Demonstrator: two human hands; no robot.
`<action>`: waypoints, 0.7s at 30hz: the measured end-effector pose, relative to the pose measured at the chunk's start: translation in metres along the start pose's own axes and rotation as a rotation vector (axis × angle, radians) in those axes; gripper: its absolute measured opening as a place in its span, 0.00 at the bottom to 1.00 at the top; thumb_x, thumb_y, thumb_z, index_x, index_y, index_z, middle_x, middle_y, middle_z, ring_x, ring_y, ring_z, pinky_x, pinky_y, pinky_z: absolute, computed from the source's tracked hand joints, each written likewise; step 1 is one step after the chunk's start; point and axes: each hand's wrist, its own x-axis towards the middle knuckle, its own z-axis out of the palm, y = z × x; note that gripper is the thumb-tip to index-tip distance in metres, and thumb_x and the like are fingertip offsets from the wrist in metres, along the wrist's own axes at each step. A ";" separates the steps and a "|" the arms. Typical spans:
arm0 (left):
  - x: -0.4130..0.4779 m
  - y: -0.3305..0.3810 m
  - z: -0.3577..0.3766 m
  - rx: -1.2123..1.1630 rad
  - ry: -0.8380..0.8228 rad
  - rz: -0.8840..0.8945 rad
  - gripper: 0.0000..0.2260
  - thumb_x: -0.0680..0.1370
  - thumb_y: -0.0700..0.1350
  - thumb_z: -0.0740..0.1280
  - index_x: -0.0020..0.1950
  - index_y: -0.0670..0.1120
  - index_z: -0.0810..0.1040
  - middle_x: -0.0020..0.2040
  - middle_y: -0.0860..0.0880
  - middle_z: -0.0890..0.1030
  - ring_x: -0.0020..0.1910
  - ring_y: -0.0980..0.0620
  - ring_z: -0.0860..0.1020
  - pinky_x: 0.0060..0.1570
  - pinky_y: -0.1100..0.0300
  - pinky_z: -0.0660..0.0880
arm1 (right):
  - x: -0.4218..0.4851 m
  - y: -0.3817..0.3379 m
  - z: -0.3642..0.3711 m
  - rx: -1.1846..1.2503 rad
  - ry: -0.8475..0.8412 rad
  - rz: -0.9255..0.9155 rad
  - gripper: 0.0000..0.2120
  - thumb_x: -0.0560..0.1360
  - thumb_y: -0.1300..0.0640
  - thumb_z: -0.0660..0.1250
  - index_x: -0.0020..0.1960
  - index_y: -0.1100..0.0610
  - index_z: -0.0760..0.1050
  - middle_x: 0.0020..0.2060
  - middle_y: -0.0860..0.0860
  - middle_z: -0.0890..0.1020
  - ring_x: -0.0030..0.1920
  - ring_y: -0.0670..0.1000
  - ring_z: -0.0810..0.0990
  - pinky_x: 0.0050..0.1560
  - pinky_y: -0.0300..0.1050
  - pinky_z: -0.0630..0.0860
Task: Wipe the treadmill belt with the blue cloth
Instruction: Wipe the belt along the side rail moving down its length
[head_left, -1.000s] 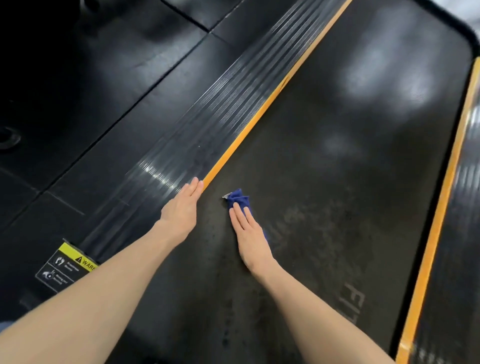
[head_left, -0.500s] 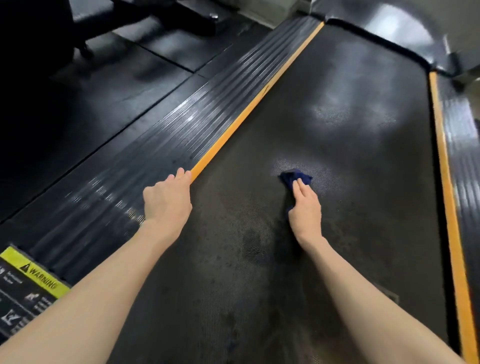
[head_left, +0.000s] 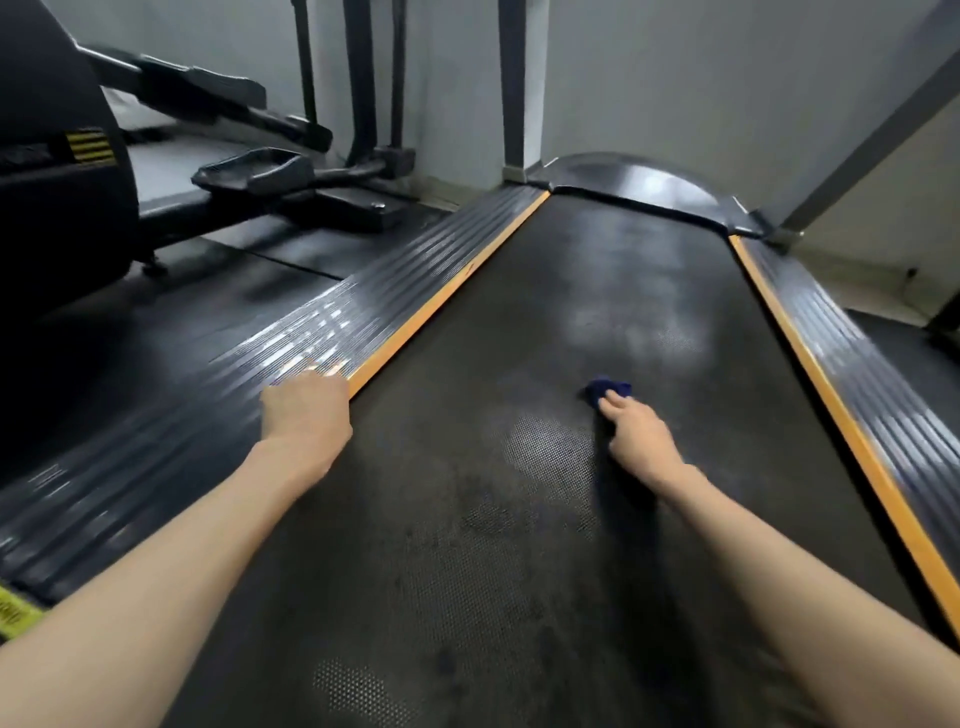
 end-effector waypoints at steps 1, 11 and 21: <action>-0.002 -0.001 0.001 -0.018 -0.010 -0.006 0.12 0.73 0.37 0.62 0.53 0.48 0.77 0.49 0.46 0.78 0.49 0.45 0.77 0.43 0.57 0.65 | -0.002 0.015 -0.004 0.038 -0.003 0.131 0.26 0.73 0.67 0.59 0.70 0.59 0.66 0.73 0.50 0.63 0.69 0.58 0.65 0.65 0.49 0.67; 0.004 0.012 0.002 -0.085 0.047 -0.111 0.11 0.74 0.39 0.63 0.55 0.45 0.77 0.52 0.43 0.78 0.53 0.42 0.76 0.45 0.57 0.67 | -0.060 -0.096 0.025 0.150 -0.059 -0.513 0.32 0.73 0.69 0.59 0.75 0.55 0.59 0.76 0.47 0.56 0.74 0.50 0.55 0.70 0.39 0.52; -0.012 -0.007 -0.004 -0.232 -0.136 -0.067 0.12 0.72 0.39 0.64 0.54 0.46 0.75 0.46 0.45 0.75 0.56 0.43 0.73 0.44 0.56 0.69 | -0.061 -0.120 0.025 0.234 -0.028 -0.294 0.27 0.72 0.69 0.58 0.71 0.60 0.66 0.75 0.49 0.60 0.73 0.52 0.59 0.67 0.45 0.61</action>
